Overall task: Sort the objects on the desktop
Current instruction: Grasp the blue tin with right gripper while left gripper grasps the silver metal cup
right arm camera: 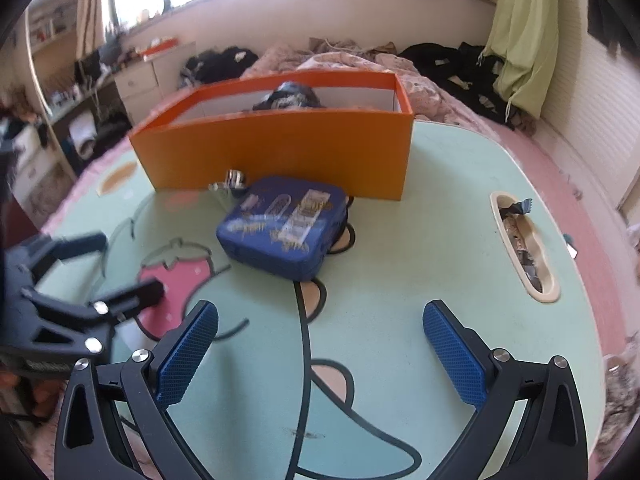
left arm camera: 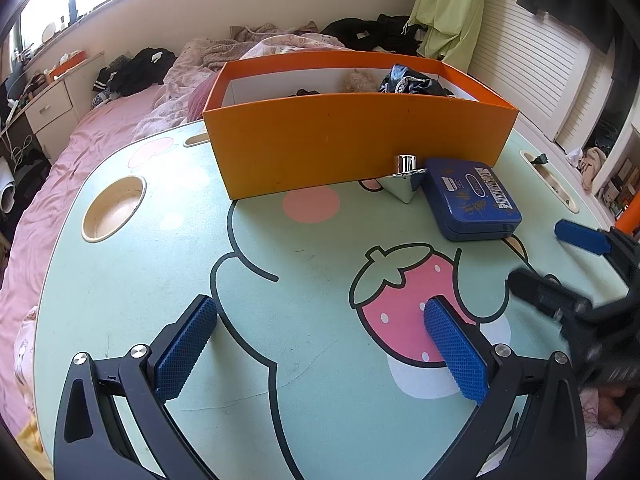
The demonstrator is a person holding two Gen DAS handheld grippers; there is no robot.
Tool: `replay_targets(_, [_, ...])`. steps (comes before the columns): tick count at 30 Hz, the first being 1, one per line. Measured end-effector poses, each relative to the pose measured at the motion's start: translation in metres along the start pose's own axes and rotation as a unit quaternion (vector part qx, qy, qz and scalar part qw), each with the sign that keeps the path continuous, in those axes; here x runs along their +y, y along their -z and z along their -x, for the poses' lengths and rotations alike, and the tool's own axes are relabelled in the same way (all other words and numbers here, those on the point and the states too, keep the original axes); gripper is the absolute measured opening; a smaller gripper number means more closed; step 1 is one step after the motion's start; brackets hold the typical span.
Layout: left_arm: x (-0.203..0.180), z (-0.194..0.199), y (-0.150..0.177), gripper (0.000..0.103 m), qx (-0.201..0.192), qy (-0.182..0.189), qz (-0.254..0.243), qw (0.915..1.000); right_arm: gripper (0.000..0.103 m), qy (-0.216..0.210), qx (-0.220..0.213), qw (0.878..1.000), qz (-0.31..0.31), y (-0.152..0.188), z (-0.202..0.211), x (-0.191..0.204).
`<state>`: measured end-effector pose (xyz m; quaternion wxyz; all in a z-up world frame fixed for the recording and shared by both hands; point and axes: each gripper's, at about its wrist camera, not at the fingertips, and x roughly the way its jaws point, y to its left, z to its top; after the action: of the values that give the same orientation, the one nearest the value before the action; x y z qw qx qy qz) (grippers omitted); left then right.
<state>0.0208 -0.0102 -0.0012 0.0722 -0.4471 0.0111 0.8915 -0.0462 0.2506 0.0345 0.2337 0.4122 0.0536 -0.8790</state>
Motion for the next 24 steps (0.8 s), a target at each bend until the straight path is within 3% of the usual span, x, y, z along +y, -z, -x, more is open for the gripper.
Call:
replay_targets(5, [0.0, 0.0, 0.0, 0.103, 0.0, 0.0, 0.0, 1.0, 0.103, -0.026, -0.007, 1.0, 0.005, -0.025, -0.004, 0.015])
replay_targets(9, [0.0, 0.0, 0.0, 0.103, 0.0, 0.0, 0.0, 1.0, 0.103, -0.014, 0.018, 1.0, 0.004, -0.045, -0.027, 0.03])
replay_targets(12, [0.0, 0.0, 0.0, 0.103, 0.0, 0.0, 0.0, 1.0, 0.099, 0.023, 0.046, 0.999, 0.005, -0.047, -0.047, 0.033])
replay_targets(13, [0.0, 0.0, 0.0, 0.103, 0.0, 0.0, -0.001, 1.0, 0.092, 0.035, 0.042, 0.998, 0.01, -0.046, -0.048, 0.034])
replay_targets(14, [-0.001, 0.0, 0.0, 0.103, 0.0, -0.001, -0.001, 1.0, 0.085, 0.03, 0.035, 0.999, 0.014, -0.045, -0.045, 0.034])
replay_targets(15, [-0.001, 0.001, -0.001, 0.103, 0.0, 0.0, -0.001, 1.0, 0.073, 0.022, 0.03, 0.999, 0.015, -0.044, -0.042, 0.033])
replay_targets(16, [-0.001, 0.001, -0.001, 0.103, 0.0, 0.0, -0.001, 1.0, 0.069, 0.009, 0.027, 1.0, 0.01, -0.043, -0.039, 0.031])
replay_targets(19, [-0.002, 0.001, -0.002, 0.103, 0.0, 0.0, -0.001, 1.0, 0.068, -0.006, 0.015, 1.0, -0.004, -0.037, -0.033, 0.021])
replay_targets(24, [-0.004, 0.0, -0.007, 0.103, 0.01, -0.001, 0.001, 0.9999, 0.068, -0.007, -0.053, 0.998, -0.029, -0.029, 0.003, 0.01])
